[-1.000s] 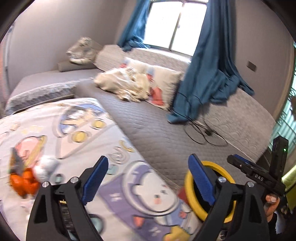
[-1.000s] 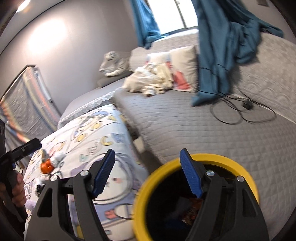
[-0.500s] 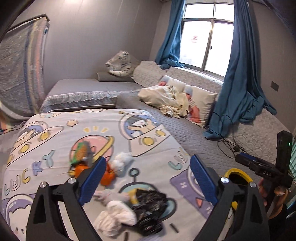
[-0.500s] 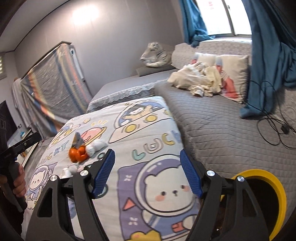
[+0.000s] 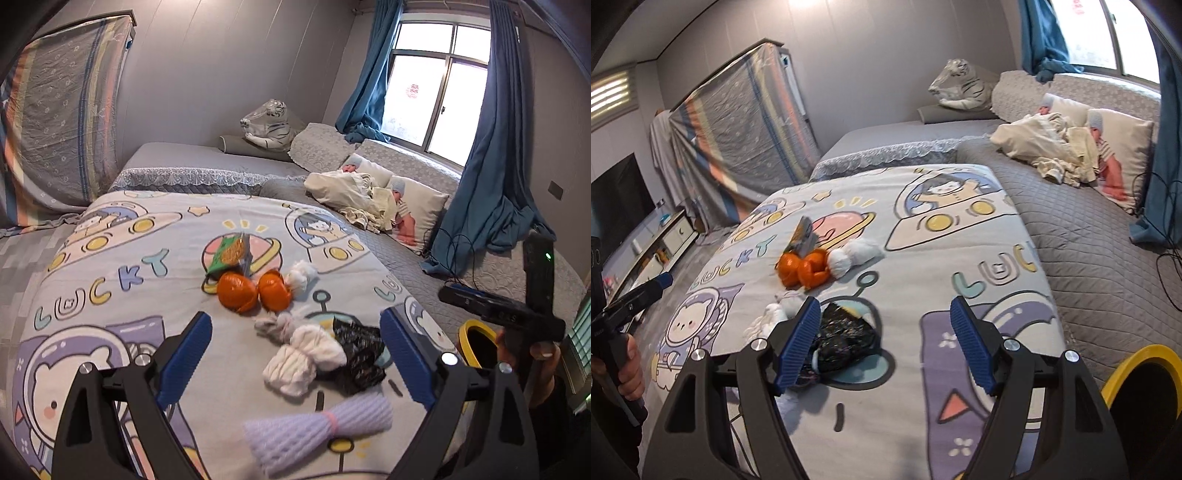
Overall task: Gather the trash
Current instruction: 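Move both open tools back over the trash on the bed, then grasp the lavender foam net with the left tool while the right tool grasps a black plastic bag, then carry the foam net and black bag in both tools over the yellow bin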
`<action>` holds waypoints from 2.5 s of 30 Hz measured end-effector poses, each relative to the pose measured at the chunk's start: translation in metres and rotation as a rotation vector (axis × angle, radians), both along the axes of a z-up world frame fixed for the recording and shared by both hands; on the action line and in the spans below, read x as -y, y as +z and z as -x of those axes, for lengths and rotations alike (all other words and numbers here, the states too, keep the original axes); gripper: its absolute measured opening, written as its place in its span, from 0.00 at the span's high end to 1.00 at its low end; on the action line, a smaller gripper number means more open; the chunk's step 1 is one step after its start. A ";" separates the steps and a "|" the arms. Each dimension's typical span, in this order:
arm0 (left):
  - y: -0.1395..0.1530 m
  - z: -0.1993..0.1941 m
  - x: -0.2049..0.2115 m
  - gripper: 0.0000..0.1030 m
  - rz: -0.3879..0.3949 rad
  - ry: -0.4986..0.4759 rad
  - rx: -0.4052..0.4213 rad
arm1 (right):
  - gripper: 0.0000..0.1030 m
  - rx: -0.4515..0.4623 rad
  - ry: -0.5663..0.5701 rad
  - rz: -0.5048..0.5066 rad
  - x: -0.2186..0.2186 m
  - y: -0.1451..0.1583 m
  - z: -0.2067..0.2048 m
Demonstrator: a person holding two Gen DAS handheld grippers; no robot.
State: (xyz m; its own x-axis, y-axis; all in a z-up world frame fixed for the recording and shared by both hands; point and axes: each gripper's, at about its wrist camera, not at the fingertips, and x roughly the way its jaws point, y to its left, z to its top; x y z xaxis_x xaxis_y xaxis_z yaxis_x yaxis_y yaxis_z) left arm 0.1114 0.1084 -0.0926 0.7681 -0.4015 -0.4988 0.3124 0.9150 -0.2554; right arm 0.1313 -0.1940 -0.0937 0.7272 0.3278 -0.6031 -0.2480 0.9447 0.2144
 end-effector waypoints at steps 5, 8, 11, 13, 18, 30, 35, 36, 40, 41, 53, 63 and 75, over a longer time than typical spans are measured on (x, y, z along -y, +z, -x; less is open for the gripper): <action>-0.027 0.016 0.002 0.14 -0.007 -0.054 -0.037 | 0.33 -0.045 0.045 0.020 -0.022 -0.014 -0.006; -0.044 0.022 0.009 0.14 -0.018 -0.106 -0.068 | 0.33 -0.074 0.062 0.034 -0.032 -0.023 -0.009; -0.058 0.024 0.019 0.14 -0.041 -0.145 -0.096 | 0.33 -0.107 0.074 0.043 -0.040 -0.033 -0.014; -0.065 0.024 0.023 0.14 -0.059 -0.160 -0.105 | 0.33 -0.131 0.084 0.047 -0.044 -0.041 -0.018; -0.077 0.017 0.031 0.14 -0.084 -0.175 -0.152 | 0.33 -0.181 0.108 0.042 -0.053 -0.055 -0.028; -0.099 0.006 0.057 0.43 -0.244 -0.198 -0.200 | 0.55 -0.272 0.131 0.070 -0.066 -0.084 -0.054; -0.101 0.009 0.066 0.64 -0.306 -0.214 -0.186 | 0.71 -0.282 0.143 0.069 -0.069 -0.084 -0.060; -0.102 0.010 0.068 0.65 -0.319 -0.216 -0.183 | 0.72 -0.280 0.144 0.070 -0.070 -0.083 -0.060; -0.100 0.010 0.067 0.74 -0.321 -0.213 -0.180 | 0.77 -0.271 0.136 0.067 -0.069 -0.081 -0.062; -0.099 0.010 0.067 0.75 -0.318 -0.213 -0.179 | 0.79 -0.265 0.130 0.064 -0.068 -0.079 -0.062; -0.072 0.022 0.057 0.78 -0.296 -0.213 -0.138 | 0.83 -0.145 0.066 0.001 -0.035 -0.033 -0.052; -0.039 0.023 0.055 0.78 -0.265 -0.186 -0.088 | 0.83 -0.069 -0.005 -0.037 0.005 -0.004 -0.037; -0.011 0.011 0.105 0.78 -0.262 -0.241 -0.053 | 0.83 0.018 -0.144 -0.079 0.078 0.026 -0.013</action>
